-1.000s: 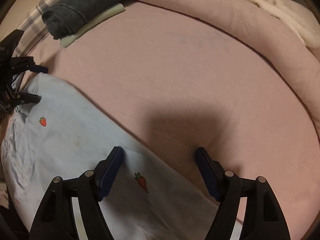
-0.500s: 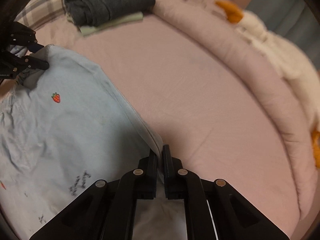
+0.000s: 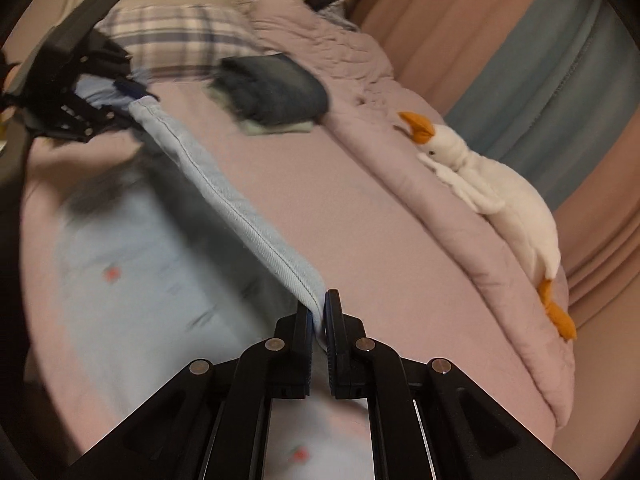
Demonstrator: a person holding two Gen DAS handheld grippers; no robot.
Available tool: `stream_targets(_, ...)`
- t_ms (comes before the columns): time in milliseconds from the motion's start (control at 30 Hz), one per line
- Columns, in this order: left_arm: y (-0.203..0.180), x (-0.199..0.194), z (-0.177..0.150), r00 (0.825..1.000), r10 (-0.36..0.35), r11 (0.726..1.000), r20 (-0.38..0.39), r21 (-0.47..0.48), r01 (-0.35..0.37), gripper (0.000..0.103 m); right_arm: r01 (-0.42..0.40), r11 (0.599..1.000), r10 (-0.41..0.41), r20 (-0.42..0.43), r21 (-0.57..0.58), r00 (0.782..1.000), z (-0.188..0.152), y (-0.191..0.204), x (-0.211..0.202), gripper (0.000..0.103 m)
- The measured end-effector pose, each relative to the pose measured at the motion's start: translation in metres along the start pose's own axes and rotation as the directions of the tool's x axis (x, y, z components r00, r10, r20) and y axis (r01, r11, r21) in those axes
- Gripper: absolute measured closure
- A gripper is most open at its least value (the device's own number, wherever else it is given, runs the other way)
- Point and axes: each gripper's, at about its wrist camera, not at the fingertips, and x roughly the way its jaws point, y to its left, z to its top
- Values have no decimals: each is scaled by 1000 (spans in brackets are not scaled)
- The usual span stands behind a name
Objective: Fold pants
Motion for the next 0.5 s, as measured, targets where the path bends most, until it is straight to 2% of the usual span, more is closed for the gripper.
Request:
stream_targets(100,-34,3,-28,999,2,1000,-53,25,-1,79,-32,998,30,-29,-52,999,-25,41,-9,98)
stream_targets(200,-65,14,-52,996,3,999,-90,53,1,79,-68,994,61,-83,-84,995,-52,77,-5,98)
stream_targets(267,-80,21,-63,995,31,995,-95,98,-22,81,-108,991,96,-139,-82,986,-70,97,8,98)
stream_targets(333,-86,22,-65,995,56,991,-83,127,-46,81,-109,989,90,-173,-104,981,-82,108,20,98)
stream_targets(500,-74,11,-60,996,42,997,-75,74,-36,80,-92,990,73,-173,-108,982,-83,107,25,98)
